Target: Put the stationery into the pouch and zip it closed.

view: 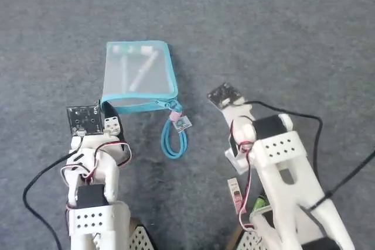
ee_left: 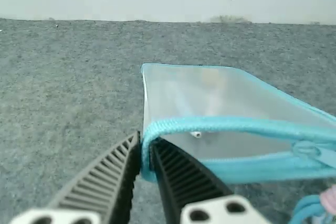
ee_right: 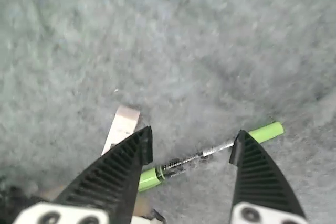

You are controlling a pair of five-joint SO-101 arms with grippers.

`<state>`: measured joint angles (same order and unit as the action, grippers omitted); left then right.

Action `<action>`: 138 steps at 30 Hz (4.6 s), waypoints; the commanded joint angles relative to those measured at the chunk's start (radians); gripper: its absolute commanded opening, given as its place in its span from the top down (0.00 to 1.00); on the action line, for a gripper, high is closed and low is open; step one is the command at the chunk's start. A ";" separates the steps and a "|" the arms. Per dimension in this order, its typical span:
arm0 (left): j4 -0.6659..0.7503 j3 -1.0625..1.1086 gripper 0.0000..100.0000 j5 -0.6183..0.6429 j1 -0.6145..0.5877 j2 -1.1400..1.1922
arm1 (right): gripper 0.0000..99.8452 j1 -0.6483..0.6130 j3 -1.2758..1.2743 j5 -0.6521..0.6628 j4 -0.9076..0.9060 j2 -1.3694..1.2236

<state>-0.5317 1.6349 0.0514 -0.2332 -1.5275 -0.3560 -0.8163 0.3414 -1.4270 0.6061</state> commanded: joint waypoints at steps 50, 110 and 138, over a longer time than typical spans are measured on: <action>0.035 -0.070 0.99 0.015 0.029 -0.009 | 0.77 -0.213 -0.137 0.017 0.186 -0.302; 0.037 -0.070 0.99 0.015 0.031 -0.014 | 0.77 -0.268 -0.276 0.996 0.133 -0.108; 0.040 -0.071 0.99 0.015 0.032 -0.015 | 0.82 -0.271 -0.137 1.195 -0.122 -0.107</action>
<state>-0.5317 1.6333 0.0575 -0.2087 -1.5275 -0.6168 -1.0556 1.5198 -1.4423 0.4772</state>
